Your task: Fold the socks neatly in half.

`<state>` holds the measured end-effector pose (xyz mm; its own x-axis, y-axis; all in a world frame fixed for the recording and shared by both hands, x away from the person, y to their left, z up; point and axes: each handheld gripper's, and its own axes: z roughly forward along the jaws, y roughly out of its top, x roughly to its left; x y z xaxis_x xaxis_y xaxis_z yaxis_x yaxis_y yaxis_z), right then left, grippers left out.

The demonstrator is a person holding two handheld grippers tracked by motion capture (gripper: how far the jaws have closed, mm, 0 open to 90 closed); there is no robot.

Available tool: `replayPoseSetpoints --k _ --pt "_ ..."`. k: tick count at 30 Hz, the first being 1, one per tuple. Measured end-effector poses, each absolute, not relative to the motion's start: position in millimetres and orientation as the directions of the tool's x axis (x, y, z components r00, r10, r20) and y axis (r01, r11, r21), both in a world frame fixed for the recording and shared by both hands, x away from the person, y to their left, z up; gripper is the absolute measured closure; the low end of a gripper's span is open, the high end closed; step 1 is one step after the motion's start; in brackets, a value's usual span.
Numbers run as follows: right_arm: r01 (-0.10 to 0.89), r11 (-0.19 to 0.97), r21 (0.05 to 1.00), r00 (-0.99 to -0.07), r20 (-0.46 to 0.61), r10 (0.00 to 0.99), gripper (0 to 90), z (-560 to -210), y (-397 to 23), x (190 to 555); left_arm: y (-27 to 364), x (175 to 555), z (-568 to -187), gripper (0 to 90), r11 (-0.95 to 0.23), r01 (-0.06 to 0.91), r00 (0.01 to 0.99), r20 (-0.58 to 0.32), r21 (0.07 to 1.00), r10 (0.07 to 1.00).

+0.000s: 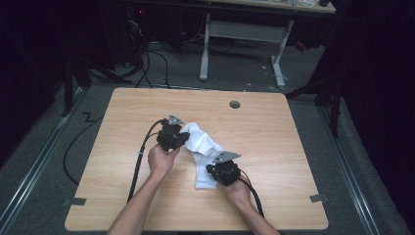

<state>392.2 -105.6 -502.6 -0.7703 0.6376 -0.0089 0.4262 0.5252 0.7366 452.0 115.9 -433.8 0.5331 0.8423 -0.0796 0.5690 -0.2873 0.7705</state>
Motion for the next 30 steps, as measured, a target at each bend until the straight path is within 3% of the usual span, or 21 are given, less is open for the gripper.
replayPoseSetpoints --k 14,30 --pt "0.352 0.516 0.781 -0.777 -0.064 0.627 89.9 -478.6 -111.1 385.5 126.5 458.7 -422.1 87.7 -0.252 0.566 0.513 -0.096 0.785 0.853" --pt "0.311 0.538 0.784 -0.82 -0.065 0.569 89.8 -473.5 -105.9 371.8 125.3 472.9 -427.7 87.7 -0.293 0.579 0.484 -0.032 0.761 0.875"
